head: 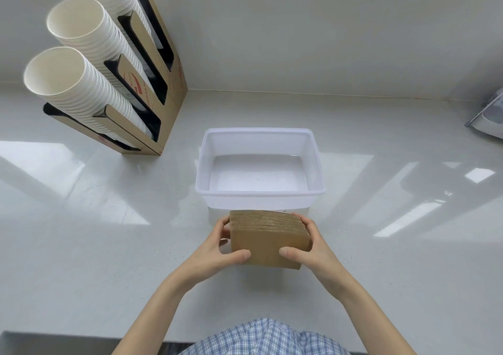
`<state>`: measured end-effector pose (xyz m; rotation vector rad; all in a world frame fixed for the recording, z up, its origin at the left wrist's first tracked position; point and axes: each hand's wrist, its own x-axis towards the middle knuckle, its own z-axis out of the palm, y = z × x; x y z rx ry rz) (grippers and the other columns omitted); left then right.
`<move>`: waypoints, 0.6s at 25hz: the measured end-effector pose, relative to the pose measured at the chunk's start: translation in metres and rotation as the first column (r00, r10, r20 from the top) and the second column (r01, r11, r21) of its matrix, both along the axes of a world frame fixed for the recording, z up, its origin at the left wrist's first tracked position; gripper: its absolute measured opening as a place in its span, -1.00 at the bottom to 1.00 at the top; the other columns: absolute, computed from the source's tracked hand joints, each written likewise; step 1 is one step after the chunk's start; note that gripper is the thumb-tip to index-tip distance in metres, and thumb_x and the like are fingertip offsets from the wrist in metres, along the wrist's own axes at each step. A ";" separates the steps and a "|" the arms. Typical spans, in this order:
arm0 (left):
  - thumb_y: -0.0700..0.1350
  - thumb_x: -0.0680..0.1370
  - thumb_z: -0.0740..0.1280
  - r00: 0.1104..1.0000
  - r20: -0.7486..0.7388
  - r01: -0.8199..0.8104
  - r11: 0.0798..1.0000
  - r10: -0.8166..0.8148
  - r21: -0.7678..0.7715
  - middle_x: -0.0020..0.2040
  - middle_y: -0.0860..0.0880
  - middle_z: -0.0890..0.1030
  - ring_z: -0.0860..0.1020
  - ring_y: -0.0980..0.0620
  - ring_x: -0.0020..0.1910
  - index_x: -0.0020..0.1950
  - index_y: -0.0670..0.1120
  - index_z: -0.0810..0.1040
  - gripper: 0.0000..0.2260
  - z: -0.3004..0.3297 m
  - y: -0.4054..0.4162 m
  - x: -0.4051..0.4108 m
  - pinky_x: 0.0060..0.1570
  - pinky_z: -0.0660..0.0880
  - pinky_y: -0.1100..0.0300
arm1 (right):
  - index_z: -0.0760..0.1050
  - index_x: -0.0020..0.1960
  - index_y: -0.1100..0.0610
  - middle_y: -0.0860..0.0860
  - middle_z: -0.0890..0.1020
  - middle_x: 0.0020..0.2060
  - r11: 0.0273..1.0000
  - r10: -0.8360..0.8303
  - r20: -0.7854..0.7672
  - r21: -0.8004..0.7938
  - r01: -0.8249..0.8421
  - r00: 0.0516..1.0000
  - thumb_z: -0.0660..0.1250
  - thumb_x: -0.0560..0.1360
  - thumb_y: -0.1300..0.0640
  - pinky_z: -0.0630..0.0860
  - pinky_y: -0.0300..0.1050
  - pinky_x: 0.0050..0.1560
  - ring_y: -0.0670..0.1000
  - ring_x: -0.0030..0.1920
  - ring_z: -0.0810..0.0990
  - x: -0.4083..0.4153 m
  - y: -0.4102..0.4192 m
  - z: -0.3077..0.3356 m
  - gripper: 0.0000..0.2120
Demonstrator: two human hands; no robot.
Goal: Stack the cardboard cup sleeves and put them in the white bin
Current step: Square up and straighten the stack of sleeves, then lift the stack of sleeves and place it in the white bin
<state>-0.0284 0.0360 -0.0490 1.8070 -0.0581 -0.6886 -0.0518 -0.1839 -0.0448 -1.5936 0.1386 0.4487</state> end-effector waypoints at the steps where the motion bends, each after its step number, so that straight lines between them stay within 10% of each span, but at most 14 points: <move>1: 0.16 0.18 0.39 1.000 -0.026 -0.009 0.999 0.007 -0.052 0.23 0.05 0.45 0.42 0.14 0.24 0.22 0.23 0.22 -0.35 0.004 0.000 -0.001 0.26 0.34 0.19 | 0.18 0.31 -0.10 -0.12 0.53 0.08 1.000 -0.004 -0.007 0.026 0.004 1.000 0.42 0.23 0.14 0.52 -0.42 -0.20 -0.30 -0.11 0.61 0.001 0.001 0.003 -0.27; 15: 0.15 0.22 0.32 0.995 -0.018 -0.103 0.967 0.101 -0.234 0.16 0.00 0.55 0.58 0.15 0.06 0.28 0.01 0.34 -0.35 0.034 0.003 0.012 0.01 0.54 0.29 | 0.30 0.18 -0.10 -0.16 0.49 0.02 0.981 0.131 -0.073 -0.134 -0.140 0.989 0.40 0.22 -0.08 0.49 -0.42 -0.19 -0.19 -0.06 0.56 0.016 0.010 0.055 -0.43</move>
